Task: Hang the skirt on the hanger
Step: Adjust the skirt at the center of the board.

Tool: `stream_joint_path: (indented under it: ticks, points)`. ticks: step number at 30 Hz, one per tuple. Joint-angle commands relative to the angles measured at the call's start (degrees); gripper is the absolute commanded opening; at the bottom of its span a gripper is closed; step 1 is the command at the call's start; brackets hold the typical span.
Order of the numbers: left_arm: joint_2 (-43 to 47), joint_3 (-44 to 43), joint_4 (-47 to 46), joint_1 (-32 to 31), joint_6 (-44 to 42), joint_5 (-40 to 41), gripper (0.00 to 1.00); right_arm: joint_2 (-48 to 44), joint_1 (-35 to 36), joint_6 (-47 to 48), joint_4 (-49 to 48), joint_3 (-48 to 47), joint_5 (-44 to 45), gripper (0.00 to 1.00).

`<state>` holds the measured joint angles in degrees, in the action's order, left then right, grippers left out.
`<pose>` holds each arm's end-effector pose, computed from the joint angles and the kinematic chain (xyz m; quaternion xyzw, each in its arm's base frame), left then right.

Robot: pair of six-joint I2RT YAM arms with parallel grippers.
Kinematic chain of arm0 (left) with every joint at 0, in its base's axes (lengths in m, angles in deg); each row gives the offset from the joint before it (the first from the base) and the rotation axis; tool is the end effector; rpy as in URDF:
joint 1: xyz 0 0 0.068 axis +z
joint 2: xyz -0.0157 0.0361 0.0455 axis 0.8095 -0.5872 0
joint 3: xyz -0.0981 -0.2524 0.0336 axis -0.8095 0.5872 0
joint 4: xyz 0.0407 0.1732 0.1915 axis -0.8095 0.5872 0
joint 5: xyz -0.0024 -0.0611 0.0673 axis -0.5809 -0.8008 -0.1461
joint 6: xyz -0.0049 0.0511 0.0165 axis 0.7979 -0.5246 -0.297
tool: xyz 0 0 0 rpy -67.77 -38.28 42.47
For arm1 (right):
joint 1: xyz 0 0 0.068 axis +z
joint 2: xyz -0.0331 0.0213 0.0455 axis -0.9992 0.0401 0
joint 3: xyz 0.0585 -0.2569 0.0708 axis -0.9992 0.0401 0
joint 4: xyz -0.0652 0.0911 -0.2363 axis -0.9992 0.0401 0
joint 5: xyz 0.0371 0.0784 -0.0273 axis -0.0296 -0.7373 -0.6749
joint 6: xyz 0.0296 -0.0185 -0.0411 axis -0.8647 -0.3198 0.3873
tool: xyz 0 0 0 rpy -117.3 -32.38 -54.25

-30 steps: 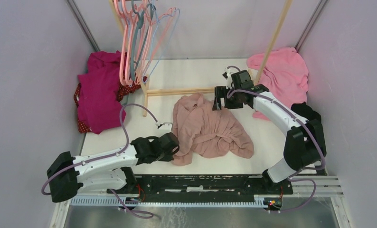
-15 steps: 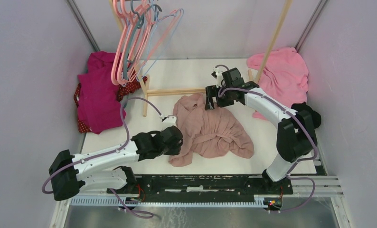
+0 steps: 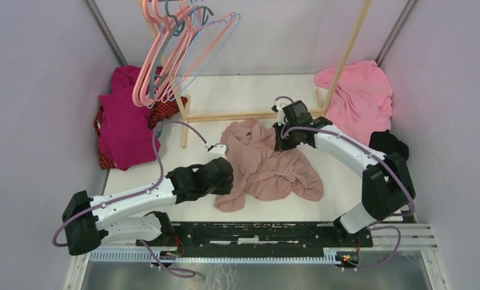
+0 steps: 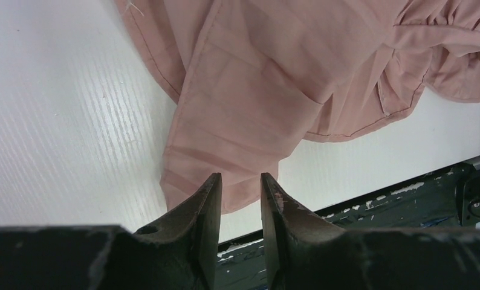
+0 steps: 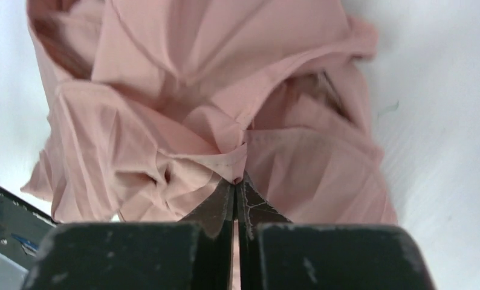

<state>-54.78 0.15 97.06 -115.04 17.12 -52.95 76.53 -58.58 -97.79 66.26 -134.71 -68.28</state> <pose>0.1128 -0.1790 0.2360 0.0469 0.9364 -0.1589 0.3092 0.2927 0.1701 0.2378 -0.1406 0.9417 0.1877 0.2414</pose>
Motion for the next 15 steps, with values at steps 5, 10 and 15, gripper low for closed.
stream_joint_path:
  ticks: [5,10,15]
  points:
    - [2.11,-4.33,0.82,0.3,-2.52,4.9,0.37,-25.1,4.29,-7.1,2.52,14.22,3.97,0.01]
    - [2.01,-5.4,-0.01,1.46,-3.6,4.95,0.37,-35.78,8.85,-15.97,7.0,23.35,1.65,0.01]
    - [-0.27,-7.24,-1.62,3.28,-5.5,3.85,0.37,-47.62,14.48,-29.16,7.06,36.32,1.18,0.01]
